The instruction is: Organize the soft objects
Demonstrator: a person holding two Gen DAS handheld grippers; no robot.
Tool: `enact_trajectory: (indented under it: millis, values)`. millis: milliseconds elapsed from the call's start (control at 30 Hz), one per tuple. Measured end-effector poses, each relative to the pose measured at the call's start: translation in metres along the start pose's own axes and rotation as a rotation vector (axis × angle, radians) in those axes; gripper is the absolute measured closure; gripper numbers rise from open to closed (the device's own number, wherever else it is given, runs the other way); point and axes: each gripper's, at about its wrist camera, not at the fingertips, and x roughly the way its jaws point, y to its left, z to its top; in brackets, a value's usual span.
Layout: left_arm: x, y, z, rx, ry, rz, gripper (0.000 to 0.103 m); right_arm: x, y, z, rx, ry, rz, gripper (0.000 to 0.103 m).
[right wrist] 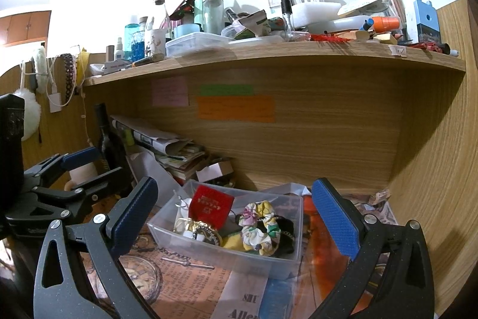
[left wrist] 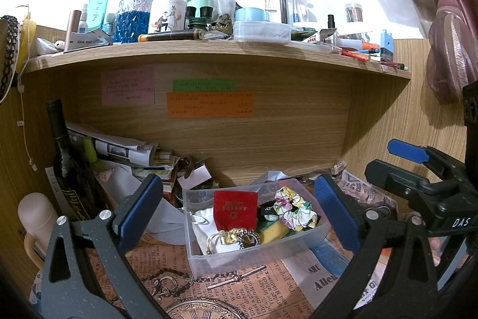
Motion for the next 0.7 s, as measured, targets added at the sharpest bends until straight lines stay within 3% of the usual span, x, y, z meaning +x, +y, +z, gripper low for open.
enact_trajectory:
  millis: [700]
  values:
    - [0.0000, -0.0002, 0.0000, 0.001, -0.001, 0.000, 0.000, 0.0005, 0.0007, -0.0005, 0.004, 0.003, 0.002, 0.000]
